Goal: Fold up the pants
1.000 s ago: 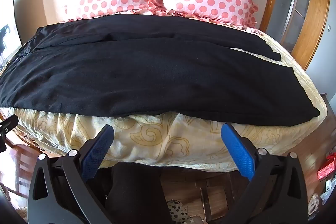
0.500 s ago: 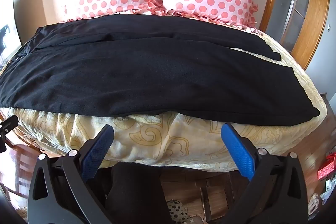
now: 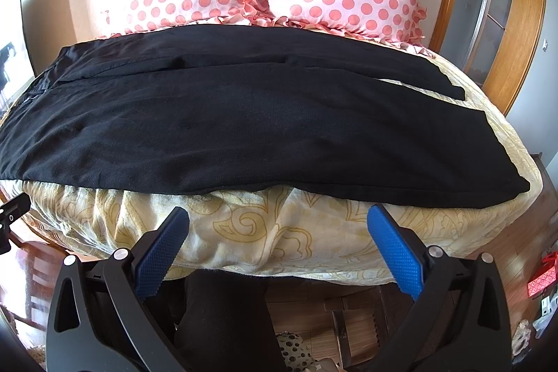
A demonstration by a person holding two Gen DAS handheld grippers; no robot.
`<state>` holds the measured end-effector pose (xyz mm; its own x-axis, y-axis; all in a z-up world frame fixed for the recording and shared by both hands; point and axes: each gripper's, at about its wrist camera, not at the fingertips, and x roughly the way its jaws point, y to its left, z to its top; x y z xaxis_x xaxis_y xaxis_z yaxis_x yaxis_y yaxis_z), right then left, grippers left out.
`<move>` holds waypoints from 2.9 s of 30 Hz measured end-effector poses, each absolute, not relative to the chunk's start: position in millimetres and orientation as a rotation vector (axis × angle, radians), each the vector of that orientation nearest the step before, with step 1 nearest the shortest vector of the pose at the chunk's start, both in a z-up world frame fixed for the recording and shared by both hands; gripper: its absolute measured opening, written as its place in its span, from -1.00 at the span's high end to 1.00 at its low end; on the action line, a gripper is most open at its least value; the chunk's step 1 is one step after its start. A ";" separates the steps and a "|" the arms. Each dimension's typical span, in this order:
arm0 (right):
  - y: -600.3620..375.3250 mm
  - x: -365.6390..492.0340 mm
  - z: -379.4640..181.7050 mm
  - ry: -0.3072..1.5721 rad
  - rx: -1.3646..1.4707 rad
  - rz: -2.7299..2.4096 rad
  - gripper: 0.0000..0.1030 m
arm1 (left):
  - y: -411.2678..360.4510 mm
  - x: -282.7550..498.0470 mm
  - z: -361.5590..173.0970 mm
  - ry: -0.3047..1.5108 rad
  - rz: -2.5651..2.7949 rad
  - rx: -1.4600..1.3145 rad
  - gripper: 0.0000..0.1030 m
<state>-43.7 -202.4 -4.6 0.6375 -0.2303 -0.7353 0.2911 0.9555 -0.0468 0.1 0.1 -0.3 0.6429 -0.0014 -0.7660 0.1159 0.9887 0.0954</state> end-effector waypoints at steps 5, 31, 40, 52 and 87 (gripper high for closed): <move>-201.8 -43.7 -4.6 0.828 0.077 -0.298 -0.97 | 0.0 -0.2 -0.1 0.871 -0.067 0.141 -0.96; -202.5 -42.6 -5.5 0.829 0.077 -0.298 -0.97 | 1.7 0.8 -6.9 0.876 -0.069 0.140 -0.96; -201.8 -41.9 -4.7 0.829 0.077 -0.298 -0.97 | 2.0 0.4 -7.5 0.877 -0.070 0.139 -0.96; -200.8 -40.5 -3.9 0.829 0.077 -0.298 -0.97 | 2.1 0.3 -8.4 0.880 -0.069 0.138 -0.96; -439.2 142.3 81.3 0.840 0.454 -0.696 -0.97 | 20.2 116.5 76.6 0.665 -0.018 -0.007 -0.96</move>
<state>142.3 -439.2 81.3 0.4714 -0.3756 -0.7979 0.7144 0.6932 0.0958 116.5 20.2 76.6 0.7868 -0.0193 -0.6169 0.0149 0.9998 -0.0122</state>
